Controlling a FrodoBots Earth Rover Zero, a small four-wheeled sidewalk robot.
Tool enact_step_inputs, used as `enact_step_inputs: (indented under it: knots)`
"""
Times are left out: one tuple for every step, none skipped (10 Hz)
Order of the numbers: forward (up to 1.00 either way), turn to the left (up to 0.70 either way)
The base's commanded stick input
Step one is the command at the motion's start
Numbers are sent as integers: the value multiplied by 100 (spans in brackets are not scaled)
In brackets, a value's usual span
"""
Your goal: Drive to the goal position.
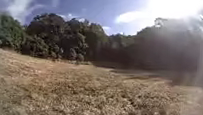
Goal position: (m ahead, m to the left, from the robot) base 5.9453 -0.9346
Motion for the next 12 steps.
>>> enact_step_inputs:
  knots:
    - [70,0]
    - [70,0]
    - [70,0]
    - [70,0]
    - [70,0]
    - [70,0]
    - [70,0]
    - [70,0]
    - [70,0]
    - [70,0]
    - [70,0]
    - [70,0]
